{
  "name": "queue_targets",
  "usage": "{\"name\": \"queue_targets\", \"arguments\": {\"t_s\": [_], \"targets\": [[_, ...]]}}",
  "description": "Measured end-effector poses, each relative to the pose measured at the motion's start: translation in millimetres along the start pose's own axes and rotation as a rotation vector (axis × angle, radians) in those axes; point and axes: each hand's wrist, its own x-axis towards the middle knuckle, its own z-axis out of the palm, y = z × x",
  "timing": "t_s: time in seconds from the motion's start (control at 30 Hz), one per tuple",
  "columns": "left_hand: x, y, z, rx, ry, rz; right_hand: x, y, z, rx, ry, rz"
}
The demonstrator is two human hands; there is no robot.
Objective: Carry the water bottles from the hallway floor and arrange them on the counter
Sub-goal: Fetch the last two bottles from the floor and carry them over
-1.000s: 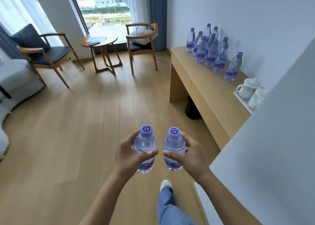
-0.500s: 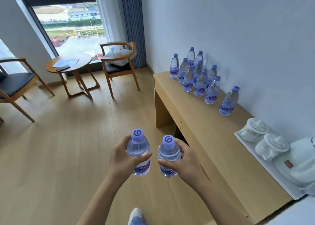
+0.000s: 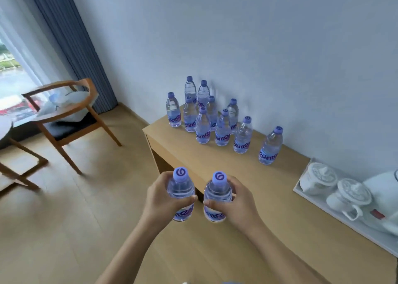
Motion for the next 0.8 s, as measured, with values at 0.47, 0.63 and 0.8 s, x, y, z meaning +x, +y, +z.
{"name": "queue_targets", "arguments": {"t_s": [0.47,0.63,0.8], "targets": [[190.8,-3.4,93.4,-0.042,-0.23,-0.077,163.9,30.8,-13.5,-0.053,0.288,0.231],[245.4,-17.4,130.3,-0.055,-0.263,-0.036,219.9,53.3,-24.2,-0.075,0.276,0.276],[280.8,-35.0,151.9,-0.035,-0.3,-0.056,252.8,72.1,-29.9,-0.101,0.262,0.319]]}}
